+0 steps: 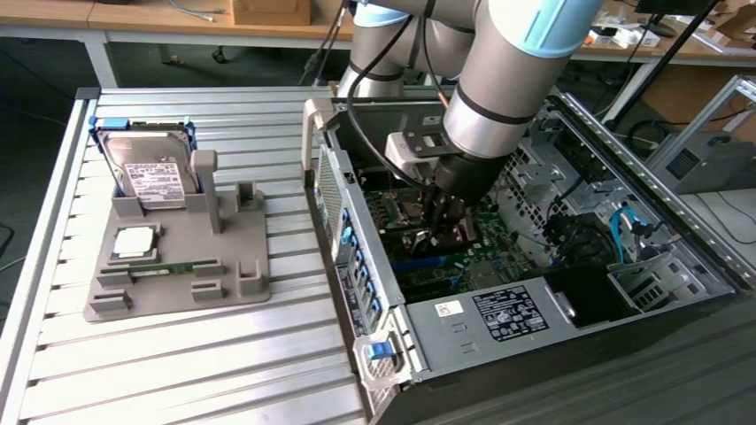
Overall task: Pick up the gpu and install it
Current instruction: 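Insert the gpu into the slot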
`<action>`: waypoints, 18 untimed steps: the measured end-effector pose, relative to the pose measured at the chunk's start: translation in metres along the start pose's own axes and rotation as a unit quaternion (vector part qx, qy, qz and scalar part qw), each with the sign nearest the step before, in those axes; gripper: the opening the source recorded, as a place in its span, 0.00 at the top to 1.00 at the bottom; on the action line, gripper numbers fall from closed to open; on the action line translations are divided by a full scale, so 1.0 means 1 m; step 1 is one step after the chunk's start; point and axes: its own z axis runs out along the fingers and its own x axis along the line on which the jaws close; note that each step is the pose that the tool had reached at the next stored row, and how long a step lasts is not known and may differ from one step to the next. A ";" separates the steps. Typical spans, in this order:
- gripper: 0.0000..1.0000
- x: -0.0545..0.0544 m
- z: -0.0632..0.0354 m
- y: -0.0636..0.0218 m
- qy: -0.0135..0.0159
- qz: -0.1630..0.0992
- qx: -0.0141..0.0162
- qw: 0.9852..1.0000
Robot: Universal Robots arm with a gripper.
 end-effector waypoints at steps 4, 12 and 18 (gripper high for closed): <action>0.73 0.000 0.0001 0.0000 0.000 0.000 0.000 1.000; 0.73 0.000 0.0010 -0.0003 0.000 0.005 0.000 1.000; 0.73 0.001 0.0023 -0.0033 0.000 0.008 0.000 1.000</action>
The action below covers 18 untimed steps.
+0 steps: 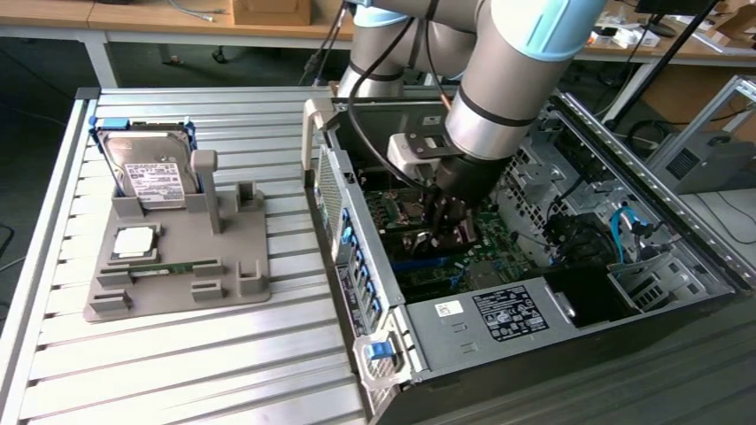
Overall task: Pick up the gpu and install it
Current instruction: 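Insert the gpu into the slot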
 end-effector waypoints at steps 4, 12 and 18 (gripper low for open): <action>0.73 0.000 0.0019 -0.0010 0.000 0.000 0.000 1.000; 0.73 0.001 0.0050 0.0009 0.000 0.000 0.000 1.000; 0.73 0.001 0.0082 0.0010 0.000 0.000 0.000 1.000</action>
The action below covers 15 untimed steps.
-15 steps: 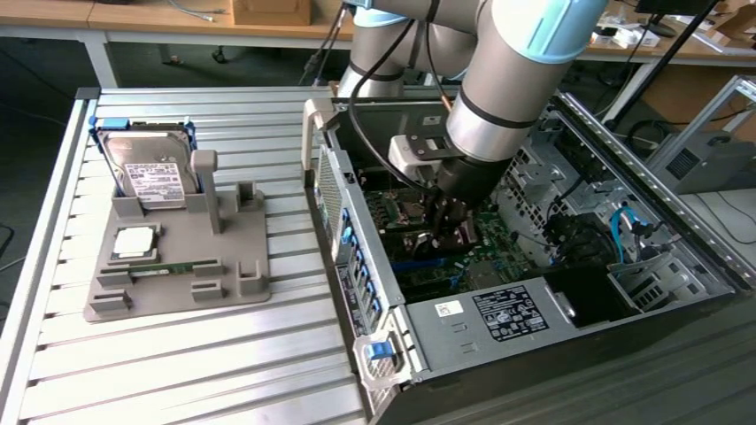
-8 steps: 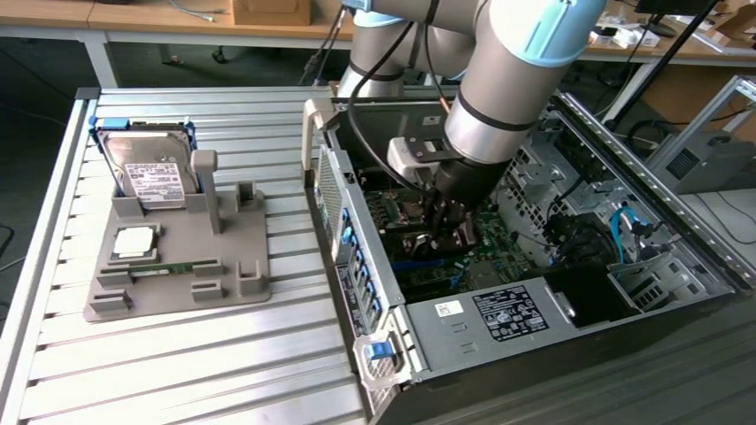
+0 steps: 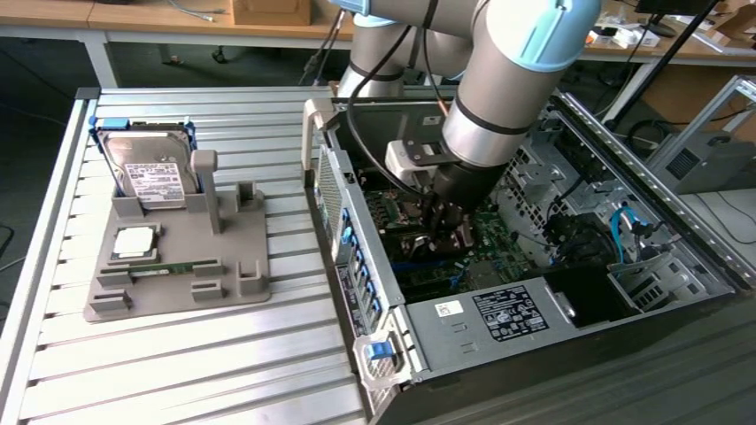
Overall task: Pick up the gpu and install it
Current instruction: 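Insert the gpu into the slot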
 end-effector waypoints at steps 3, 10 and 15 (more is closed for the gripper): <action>0.73 0.000 0.0003 0.0003 0.000 0.000 0.000 1.000; 0.73 0.000 0.0006 0.0004 -0.001 0.000 0.000 1.000; 0.73 -0.001 0.0005 0.0030 -0.003 0.000 0.000 1.000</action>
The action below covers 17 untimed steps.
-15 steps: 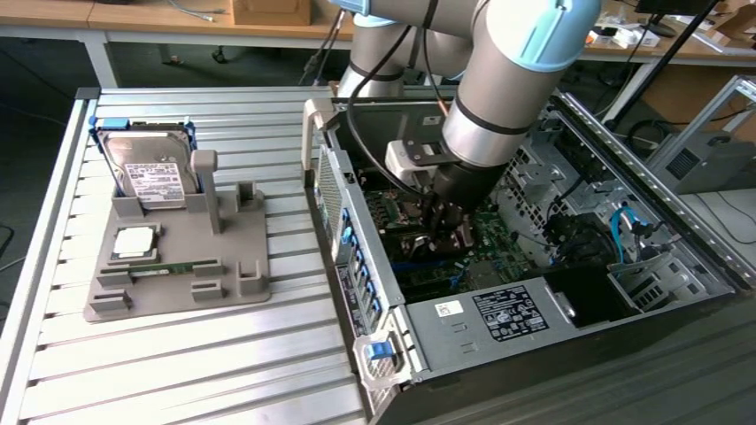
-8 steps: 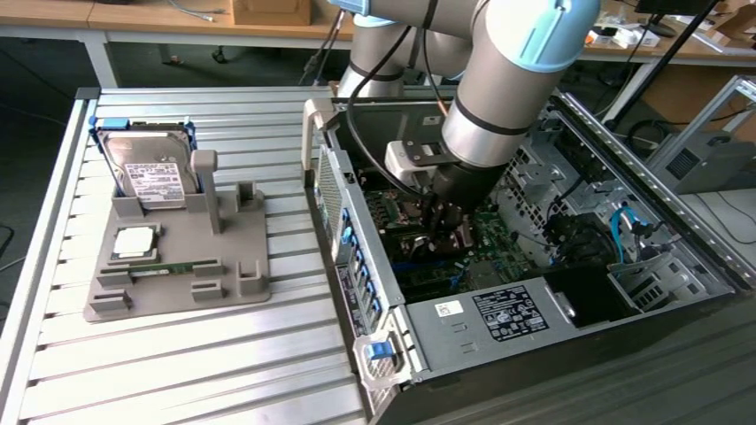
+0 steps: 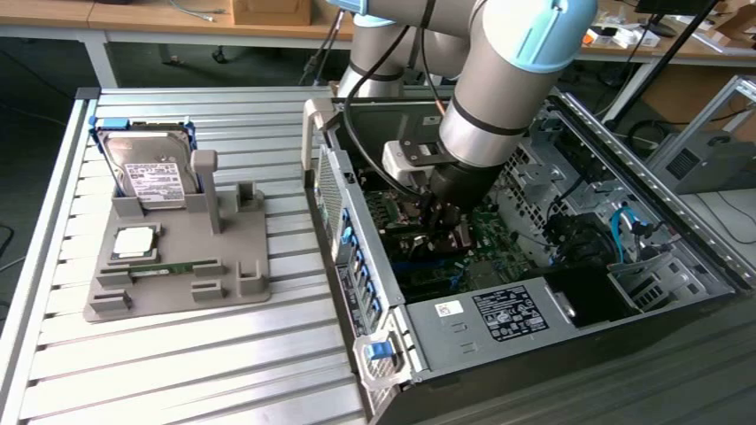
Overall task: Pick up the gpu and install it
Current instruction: 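Insert the gpu into the slot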
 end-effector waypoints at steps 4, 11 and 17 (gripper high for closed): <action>0.73 0.000 0.0000 0.0002 -0.002 0.000 0.000 1.000; 0.73 0.000 0.0012 -0.0017 -0.002 0.000 0.000 1.000; 0.73 0.000 0.0030 -0.0051 -0.002 0.000 0.000 1.000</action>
